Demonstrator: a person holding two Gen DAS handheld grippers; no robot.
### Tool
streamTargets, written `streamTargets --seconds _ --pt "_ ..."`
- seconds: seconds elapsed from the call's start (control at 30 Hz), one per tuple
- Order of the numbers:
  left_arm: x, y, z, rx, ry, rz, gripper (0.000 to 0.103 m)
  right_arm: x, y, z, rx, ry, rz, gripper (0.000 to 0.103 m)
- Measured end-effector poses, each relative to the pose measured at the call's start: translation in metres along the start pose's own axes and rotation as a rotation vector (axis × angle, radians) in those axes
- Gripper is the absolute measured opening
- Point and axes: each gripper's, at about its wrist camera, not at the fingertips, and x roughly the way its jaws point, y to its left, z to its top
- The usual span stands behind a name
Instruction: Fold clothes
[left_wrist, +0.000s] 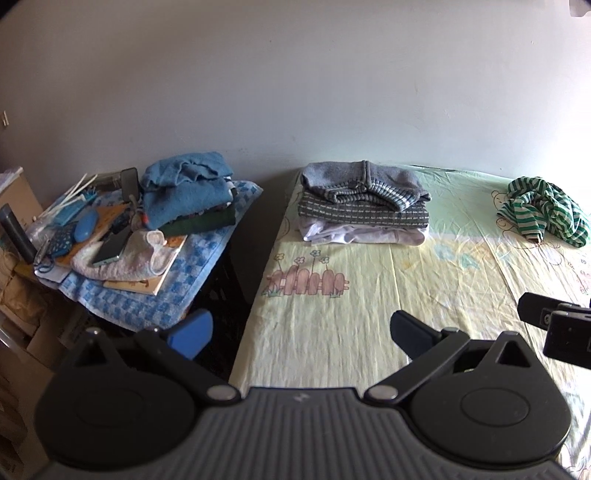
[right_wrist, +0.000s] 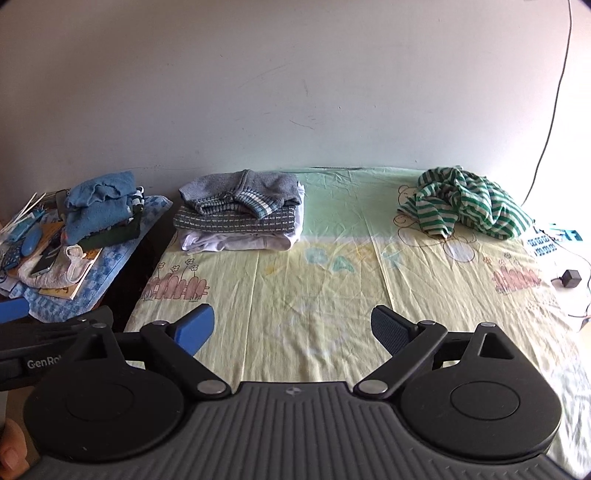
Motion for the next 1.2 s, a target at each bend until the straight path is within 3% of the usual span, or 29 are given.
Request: streamTargets --seconds 0.1,0.37,0.67,1.2 --pt "0.008 0.003 0.000 -0.010 0.014 0.001 0.103 0.010 0.003 -0.006 0.028 0.001 -0.008 0.094" --pt "0.025 0.004 0.000 0.003 0.086 0.010 0.103 0.023 0.017 -0.004 -0.063 -0.051 -0.028 0.094" --pt "0.025 0.000 0.003 0.002 0.036 0.038 0.103 0.032 0.020 0.003 -0.070 -0.051 0.006 0.094" --pt "0.039 0.007 0.002 -0.024 0.063 0.029 0.103 0.037 0.021 0.004 -0.058 -0.052 -0.001 0.094"
